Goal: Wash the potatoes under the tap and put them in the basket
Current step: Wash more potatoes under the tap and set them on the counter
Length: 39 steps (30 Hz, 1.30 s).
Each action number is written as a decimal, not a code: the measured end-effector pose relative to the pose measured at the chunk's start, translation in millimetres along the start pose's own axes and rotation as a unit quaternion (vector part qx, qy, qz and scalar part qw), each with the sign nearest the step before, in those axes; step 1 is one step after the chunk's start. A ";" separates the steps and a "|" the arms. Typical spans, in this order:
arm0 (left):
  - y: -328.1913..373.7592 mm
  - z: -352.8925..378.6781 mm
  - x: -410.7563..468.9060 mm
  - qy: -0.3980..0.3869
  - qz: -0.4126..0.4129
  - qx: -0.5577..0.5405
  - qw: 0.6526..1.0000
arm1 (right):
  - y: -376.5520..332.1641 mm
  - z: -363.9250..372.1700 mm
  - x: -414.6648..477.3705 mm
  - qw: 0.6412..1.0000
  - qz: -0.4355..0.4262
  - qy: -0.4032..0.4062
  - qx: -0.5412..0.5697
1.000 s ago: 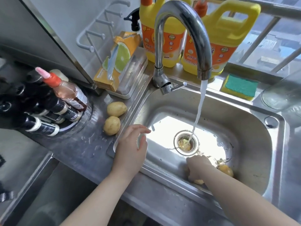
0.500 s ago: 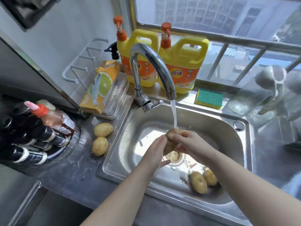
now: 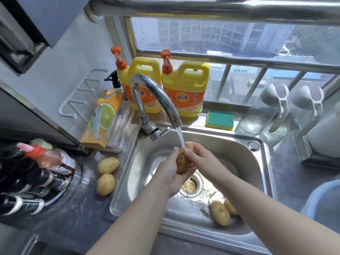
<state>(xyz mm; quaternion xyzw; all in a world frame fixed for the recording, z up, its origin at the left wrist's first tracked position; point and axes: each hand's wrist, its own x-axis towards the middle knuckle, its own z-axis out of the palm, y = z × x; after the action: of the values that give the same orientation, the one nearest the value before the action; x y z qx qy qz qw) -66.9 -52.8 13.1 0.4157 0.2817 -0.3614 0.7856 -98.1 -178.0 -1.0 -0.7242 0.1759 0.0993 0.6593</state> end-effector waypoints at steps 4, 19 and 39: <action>-2.9 -1.3 -7.3 -0.069 0.013 -0.012 0.997 | -5.5 4.8 7.4 0.997 0.036 -0.015 0.064; -0.3 3.1 3.3 0.084 0.007 0.059 0.995 | -4.0 24.0 -1.6 0.991 0.018 -0.023 0.132; -4.3 12.8 1.3 0.083 0.055 0.120 0.988 | -3.7 11.4 3.1 0.994 -0.010 -0.056 0.095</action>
<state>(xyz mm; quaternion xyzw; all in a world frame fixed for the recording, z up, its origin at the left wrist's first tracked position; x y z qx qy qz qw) -67.8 -65.9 16.5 0.5508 0.2773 -0.3125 0.7226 -92.9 -166.8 0.0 -0.6531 0.1408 0.1159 0.7350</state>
